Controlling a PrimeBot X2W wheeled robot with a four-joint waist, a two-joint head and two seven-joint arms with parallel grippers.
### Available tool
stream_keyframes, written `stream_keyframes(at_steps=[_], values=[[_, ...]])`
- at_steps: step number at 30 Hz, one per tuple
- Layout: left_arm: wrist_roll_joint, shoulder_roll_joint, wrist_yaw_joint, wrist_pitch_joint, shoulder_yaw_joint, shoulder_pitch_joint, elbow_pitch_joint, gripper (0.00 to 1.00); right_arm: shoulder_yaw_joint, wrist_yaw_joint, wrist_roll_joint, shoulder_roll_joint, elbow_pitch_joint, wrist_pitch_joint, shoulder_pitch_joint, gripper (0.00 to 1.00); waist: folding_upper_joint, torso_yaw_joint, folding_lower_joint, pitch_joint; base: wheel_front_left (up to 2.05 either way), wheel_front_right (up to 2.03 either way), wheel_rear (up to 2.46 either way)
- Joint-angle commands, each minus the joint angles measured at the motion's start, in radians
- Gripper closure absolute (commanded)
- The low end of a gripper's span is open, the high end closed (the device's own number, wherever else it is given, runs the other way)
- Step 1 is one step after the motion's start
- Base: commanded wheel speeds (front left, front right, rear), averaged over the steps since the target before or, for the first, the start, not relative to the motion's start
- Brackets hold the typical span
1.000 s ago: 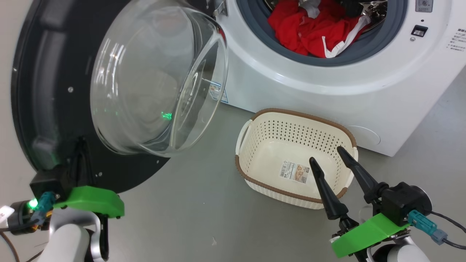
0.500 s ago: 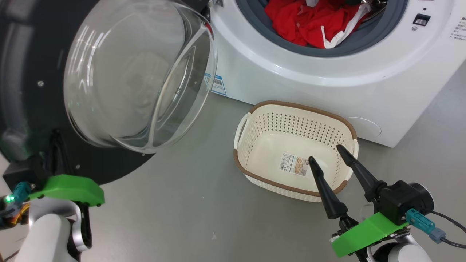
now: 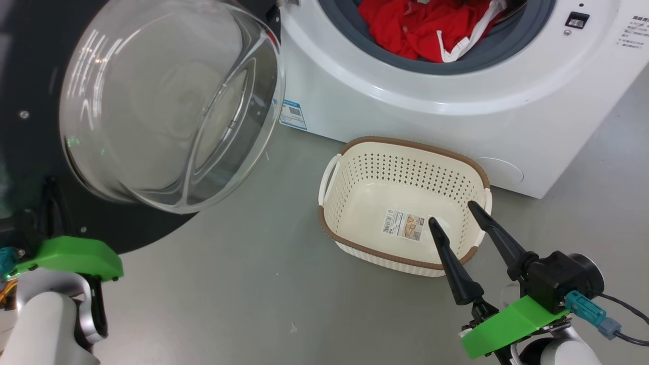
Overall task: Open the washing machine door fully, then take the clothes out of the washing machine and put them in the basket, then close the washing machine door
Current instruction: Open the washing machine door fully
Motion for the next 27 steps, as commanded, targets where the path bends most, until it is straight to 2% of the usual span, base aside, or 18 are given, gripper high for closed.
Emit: stream_keyframes(at_steps=[1, 15, 20, 27], values=[[0.017, 0.058, -0.001, -0.005, 0.058, -0.034, -0.007, 1.0, 0.031, 0.006, -0.004, 0.004, -0.033, 0.003, -0.028, 0.0, 0.0, -0.005, 0.0, 0.002, 0.0, 0.0, 0.0], [0.035, 0.065, -0.027, -0.005, 0.179, -0.064, 0.071, 1.0, 0.032, 0.006, -0.009, 0.004, -0.04, 0.012, -0.029, 0.0, 0.0, -0.032, 0.0, 0.007, 0.0, 0.0, 0.0], [0.045, 0.07, -0.049, -0.005, 0.219, -0.076, 0.098, 1.0, 0.032, 0.006, -0.01, 0.004, -0.044, 0.013, -0.032, 0.0, 0.0, -0.044, 0.0, 0.015, 0.0, 0.0, 0.0], [0.07, 0.051, -0.062, -0.005, 0.255, -0.086, 0.113, 1.0, 0.029, 0.006, -0.012, 0.004, -0.046, 0.013, -0.035, 0.0, 0.0, -0.051, 0.0, 0.024, 0.0, 0.0, 0.0]])
